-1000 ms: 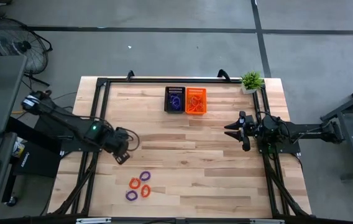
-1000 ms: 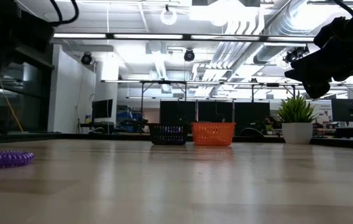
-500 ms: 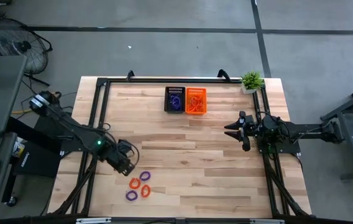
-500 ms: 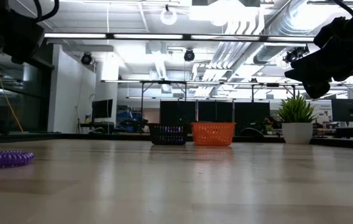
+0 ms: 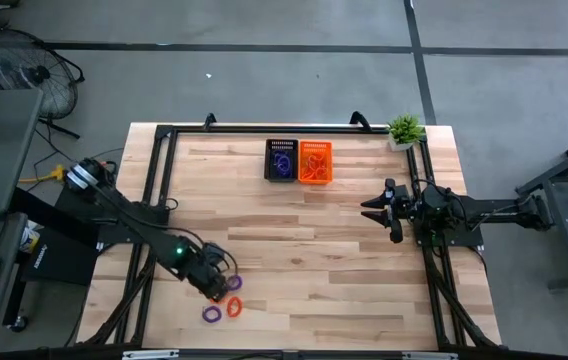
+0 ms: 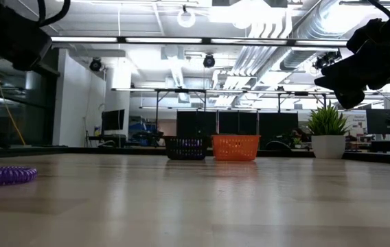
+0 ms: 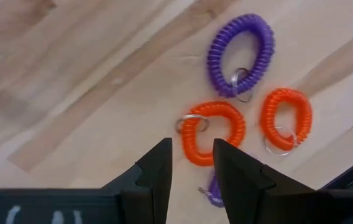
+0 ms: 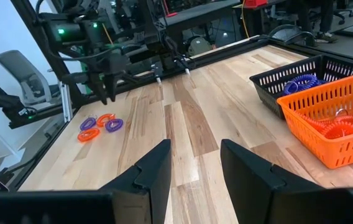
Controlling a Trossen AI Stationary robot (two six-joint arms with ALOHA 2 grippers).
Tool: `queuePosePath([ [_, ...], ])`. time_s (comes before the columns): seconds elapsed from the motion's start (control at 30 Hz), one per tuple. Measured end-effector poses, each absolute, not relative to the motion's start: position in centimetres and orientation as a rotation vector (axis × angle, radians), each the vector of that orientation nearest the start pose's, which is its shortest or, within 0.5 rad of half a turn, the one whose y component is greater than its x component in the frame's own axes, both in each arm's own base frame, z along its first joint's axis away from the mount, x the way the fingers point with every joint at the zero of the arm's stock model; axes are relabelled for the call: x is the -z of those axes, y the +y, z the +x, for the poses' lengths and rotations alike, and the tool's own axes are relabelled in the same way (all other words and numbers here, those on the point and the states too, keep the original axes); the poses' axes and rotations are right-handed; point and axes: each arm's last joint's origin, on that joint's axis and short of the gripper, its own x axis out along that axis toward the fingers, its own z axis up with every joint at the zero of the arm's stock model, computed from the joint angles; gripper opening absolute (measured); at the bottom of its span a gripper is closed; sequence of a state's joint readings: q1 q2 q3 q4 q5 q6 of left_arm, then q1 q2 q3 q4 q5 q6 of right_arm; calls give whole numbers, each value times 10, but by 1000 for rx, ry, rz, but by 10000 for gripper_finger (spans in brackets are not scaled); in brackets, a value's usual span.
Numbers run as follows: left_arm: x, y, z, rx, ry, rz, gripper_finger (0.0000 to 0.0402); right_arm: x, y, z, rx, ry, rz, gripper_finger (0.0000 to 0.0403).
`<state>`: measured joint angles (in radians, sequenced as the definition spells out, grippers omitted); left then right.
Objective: Sort spring keychains
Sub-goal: Put the top orange spring keychain in the orange bin
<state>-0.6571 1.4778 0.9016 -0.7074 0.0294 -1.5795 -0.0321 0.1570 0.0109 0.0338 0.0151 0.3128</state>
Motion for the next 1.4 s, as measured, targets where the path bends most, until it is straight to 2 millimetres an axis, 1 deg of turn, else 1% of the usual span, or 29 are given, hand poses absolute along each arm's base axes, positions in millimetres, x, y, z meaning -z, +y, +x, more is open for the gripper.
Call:
queuePosePath([
  [0.2,-180,-170,218,-511,1392,-899,114,-158,-4,106,64,104,313,134],
  [0.47,-166,-174,220,-575,1468,-886,114,-158,-4,106,64,104,313,134],
  [0.63,-159,-177,221,-573,1530,-902,114,-158,-4,106,64,104,313,134],
  [0.93,-153,-180,227,-551,1525,-921,114,-158,-4,106,64,104,313,134],
  [1.1,-152,-180,226,-554,1525,-919,114,-158,-4,106,64,104,313,134],
  [1.4,-139,-182,229,-574,1565,-899,114,-158,-4,106,64,104,314,134],
])
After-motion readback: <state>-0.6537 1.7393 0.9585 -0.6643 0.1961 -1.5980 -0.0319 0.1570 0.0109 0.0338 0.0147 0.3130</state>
